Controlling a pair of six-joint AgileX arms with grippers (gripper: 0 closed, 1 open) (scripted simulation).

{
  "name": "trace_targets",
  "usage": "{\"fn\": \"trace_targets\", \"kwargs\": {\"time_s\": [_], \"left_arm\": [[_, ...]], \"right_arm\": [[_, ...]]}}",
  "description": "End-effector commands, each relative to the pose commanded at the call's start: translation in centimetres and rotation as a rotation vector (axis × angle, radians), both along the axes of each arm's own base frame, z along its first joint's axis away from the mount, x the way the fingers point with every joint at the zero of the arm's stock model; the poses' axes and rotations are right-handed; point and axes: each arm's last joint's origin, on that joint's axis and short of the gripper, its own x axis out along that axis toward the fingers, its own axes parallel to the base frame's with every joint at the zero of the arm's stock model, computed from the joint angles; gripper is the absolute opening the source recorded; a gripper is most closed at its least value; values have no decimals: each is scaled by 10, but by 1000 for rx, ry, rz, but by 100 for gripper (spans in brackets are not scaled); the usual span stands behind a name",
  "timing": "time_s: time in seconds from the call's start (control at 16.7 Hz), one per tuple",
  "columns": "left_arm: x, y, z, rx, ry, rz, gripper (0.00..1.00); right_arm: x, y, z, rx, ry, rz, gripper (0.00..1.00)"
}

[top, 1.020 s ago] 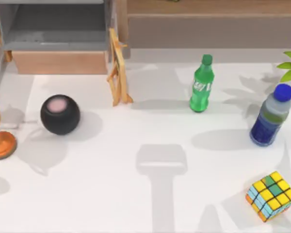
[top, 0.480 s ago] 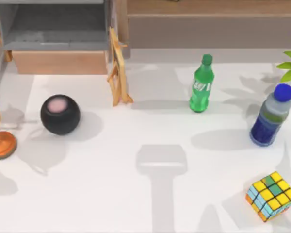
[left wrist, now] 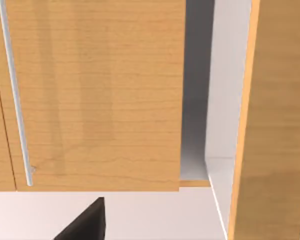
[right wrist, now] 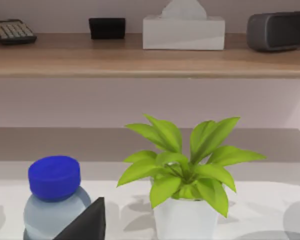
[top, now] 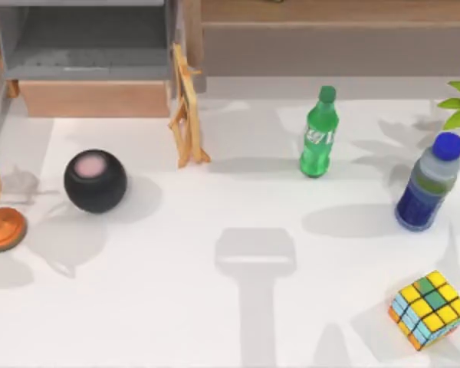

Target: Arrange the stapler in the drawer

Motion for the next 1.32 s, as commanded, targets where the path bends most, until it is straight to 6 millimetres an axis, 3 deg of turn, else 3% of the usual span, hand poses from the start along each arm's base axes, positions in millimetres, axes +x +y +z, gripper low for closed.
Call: {"fn": "trace_targets", "kwargs": {"time_s": [0.06,0.84,1.32], "left_arm": [[0,0,0,0,0,0,100],[0,0,0,0,0,0,2],[0,0,0,0,0,0,0]], "right_arm": [[0,0,0,0,0,0,100],[0,0,0,0,0,0,100],[0,0,0,0,0,0,100]]}}
